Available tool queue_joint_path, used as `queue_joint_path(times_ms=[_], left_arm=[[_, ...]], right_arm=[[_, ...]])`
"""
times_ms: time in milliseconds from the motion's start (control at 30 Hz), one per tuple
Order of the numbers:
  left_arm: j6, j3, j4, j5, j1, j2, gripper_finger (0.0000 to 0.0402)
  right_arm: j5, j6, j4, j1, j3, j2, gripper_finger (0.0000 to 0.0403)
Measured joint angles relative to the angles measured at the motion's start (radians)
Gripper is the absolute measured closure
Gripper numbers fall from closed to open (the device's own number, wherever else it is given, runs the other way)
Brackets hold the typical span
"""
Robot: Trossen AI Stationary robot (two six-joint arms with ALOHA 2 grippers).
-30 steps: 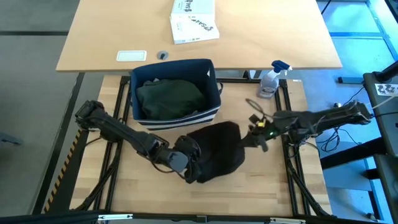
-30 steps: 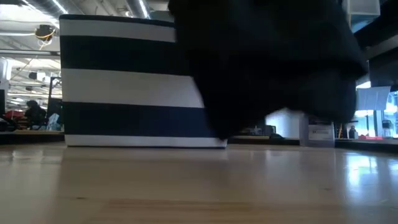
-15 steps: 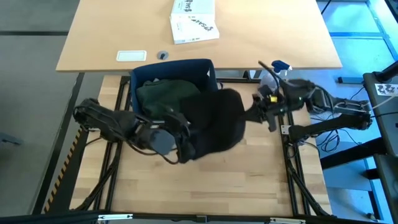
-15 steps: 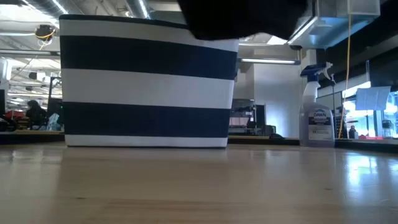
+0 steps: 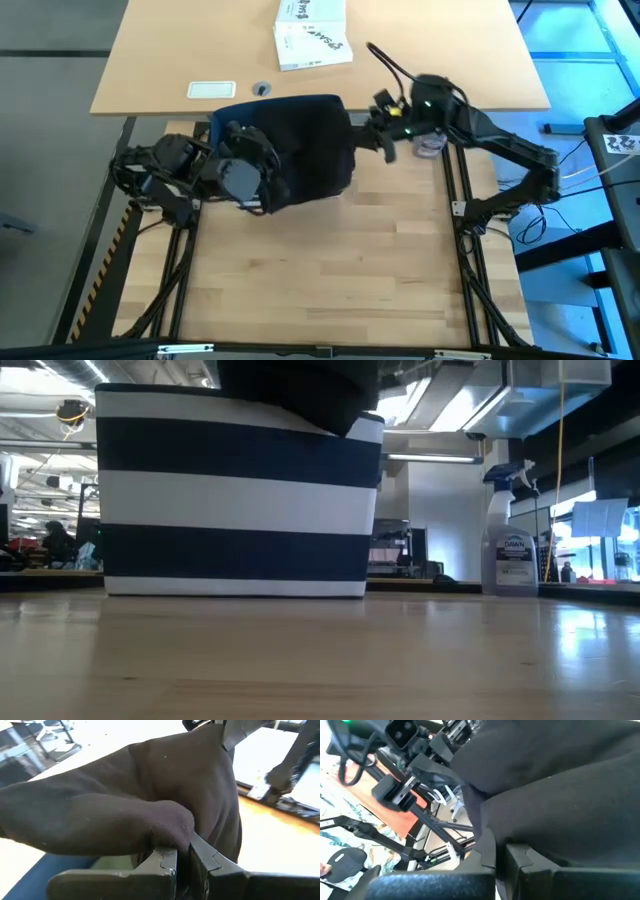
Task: Fold Laundry from Bin
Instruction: Put the folded black shirt into the blue bin
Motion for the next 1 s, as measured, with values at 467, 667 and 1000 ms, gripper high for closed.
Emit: queue_joint_path(times_ms=[467,667,1000], left_arm=[[0.028,0.006,-0.115,-0.006,0.131,-0.062,0.0394],[0.032,0.007,-0.113,-0.019,0.142,-0.109,0.0394],[0.046,0.007,-0.133,-0.004,0.187,-0.121,0.0394]], right_arm=[[-0.116,-0.020,0.023,-0.099,0.192,0.210,0.0401],[-0.125,-0.019,0.026,-0.119,0.251,0.211,0.0401],[-0.114,-0.043,-0.008,-0.130,0.251,0.283,0.0401]])
